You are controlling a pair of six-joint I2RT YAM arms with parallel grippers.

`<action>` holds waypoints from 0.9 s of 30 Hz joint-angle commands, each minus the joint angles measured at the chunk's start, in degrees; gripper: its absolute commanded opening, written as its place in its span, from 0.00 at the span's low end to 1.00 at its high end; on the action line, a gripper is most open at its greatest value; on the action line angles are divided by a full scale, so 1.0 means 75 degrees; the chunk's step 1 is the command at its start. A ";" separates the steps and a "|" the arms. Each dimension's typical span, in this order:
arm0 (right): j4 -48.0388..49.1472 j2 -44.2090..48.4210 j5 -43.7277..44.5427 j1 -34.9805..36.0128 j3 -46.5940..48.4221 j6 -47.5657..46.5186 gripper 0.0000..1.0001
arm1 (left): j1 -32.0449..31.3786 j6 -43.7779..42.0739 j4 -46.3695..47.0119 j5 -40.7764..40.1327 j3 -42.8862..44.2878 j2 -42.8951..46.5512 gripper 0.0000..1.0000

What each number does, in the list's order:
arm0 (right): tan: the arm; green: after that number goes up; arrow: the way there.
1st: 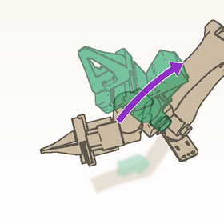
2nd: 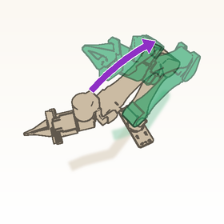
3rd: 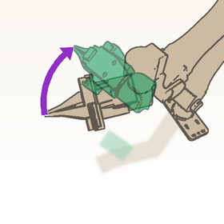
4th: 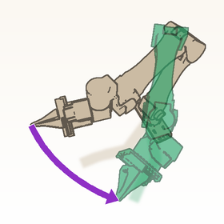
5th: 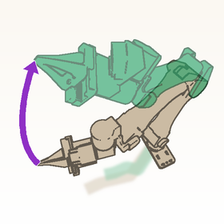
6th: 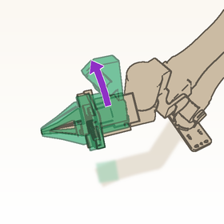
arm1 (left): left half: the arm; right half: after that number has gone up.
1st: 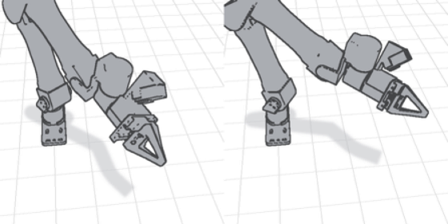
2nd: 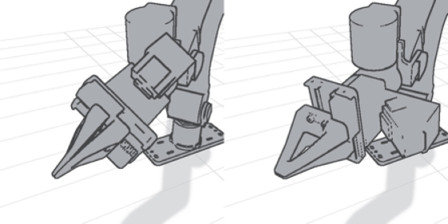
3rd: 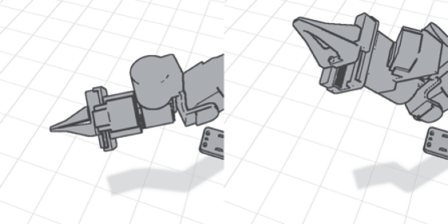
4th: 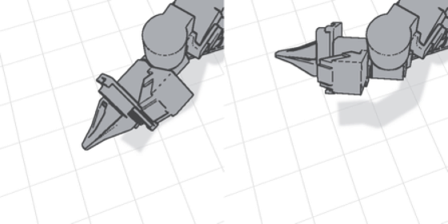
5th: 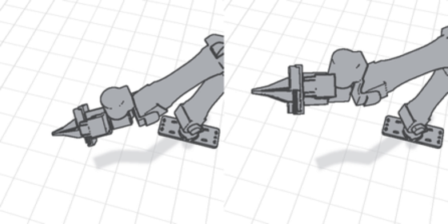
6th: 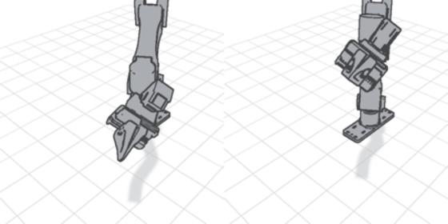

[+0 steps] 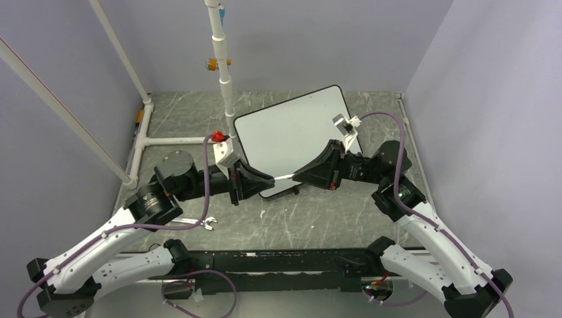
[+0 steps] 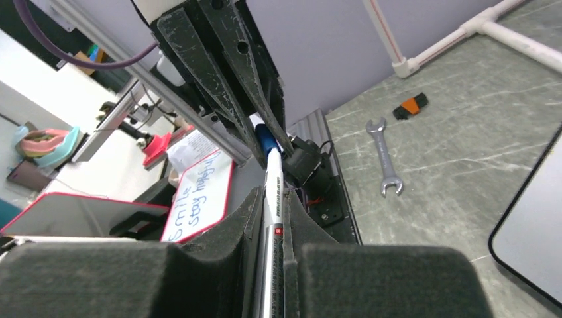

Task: Write a sentence on the whiteboard
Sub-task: Open the whiteboard marker at the center of the board, then place the pen cap at the center of the board.

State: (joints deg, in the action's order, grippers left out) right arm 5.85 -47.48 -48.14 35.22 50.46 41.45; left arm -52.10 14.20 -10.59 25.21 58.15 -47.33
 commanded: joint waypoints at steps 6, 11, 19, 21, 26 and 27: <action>0.0520 0.0507 -0.0690 -0.1367 -0.0292 0.0452 0.00 | 0.0202 -0.0123 -0.0804 -0.0762 -0.0556 0.0844 0.00; 0.0379 0.0660 -0.0716 -0.1644 -0.0351 0.0429 0.00 | 0.0287 -0.0035 -0.1010 -0.1307 -0.0898 0.1202 0.00; -0.1215 0.0777 0.0534 -0.1685 -0.0307 -0.0270 0.00 | 0.0571 0.0956 -0.1655 -0.3333 -0.1861 0.1529 0.00; -0.1507 0.0760 0.0864 -0.1679 -0.0364 -0.0397 0.00 | 0.0616 0.1319 -0.1800 -0.4051 -0.2183 0.1543 0.00; -0.2257 0.0807 0.1648 -0.1685 -0.0376 -0.0814 0.00 | 0.0629 0.2219 -0.2125 -0.5406 -0.2976 0.1547 0.00; -0.2362 0.0829 0.1741 -0.1685 -0.0376 -0.0890 0.00 | 0.0628 0.2398 -0.2153 -0.5574 -0.3141 0.1554 0.00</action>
State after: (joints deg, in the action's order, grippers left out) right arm -7.49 -42.00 -40.75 22.79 47.48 38.35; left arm -47.66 25.06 -24.77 -6.33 37.76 -36.16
